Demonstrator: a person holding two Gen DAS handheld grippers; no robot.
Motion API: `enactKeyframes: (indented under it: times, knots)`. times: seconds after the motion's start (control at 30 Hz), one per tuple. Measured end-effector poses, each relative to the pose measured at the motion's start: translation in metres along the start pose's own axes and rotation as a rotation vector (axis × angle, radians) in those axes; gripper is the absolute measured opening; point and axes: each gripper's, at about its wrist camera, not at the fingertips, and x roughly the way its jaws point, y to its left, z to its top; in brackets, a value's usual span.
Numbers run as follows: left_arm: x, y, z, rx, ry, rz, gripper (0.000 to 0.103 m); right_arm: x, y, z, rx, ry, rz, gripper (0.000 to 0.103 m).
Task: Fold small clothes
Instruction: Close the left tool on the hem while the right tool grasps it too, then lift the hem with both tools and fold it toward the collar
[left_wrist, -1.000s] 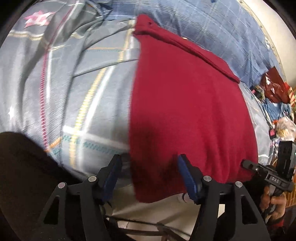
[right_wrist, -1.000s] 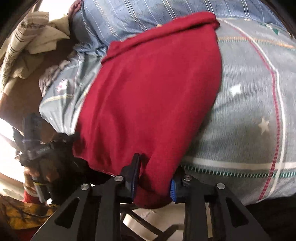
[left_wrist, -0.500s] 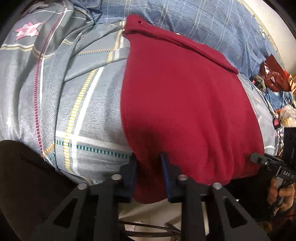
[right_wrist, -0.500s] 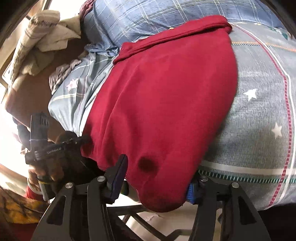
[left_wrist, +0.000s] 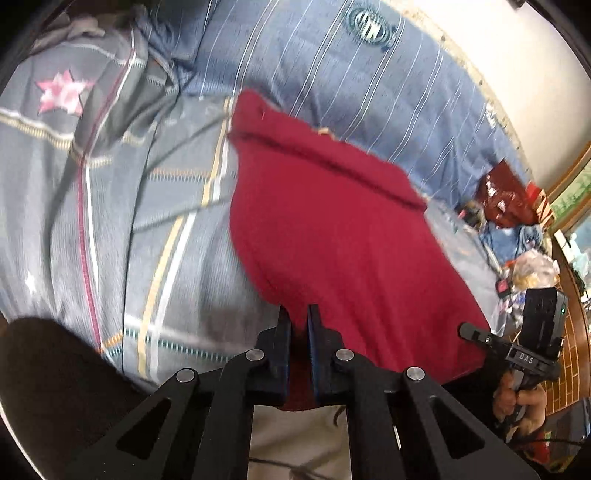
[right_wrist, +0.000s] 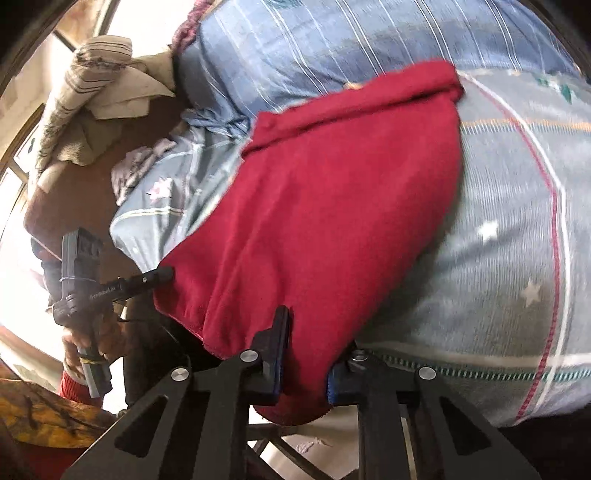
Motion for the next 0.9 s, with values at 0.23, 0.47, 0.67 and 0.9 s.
enactKeyframes:
  times: [0.23,0.47,0.67,0.9]
  knots:
    - [-0.013,-0.003,0.024,0.011,-0.107,-0.001,0.006,-0.015,0.007,0.032,0.002,-0.116,0.068,0.014]
    - [-0.013,-0.009,0.065,0.053,-0.244,0.067,0.006,-0.026,0.007,0.088,-0.020,-0.236,0.039,0.014]
    - [0.007,-0.020,0.093,0.077,-0.290,0.120,0.006,-0.015,0.007,0.137,-0.070,-0.288,-0.041,0.014]
    - [0.056,-0.031,0.140,0.082,-0.287,0.181,0.006,0.014,-0.005,0.187,-0.092,-0.309,-0.124,0.014]
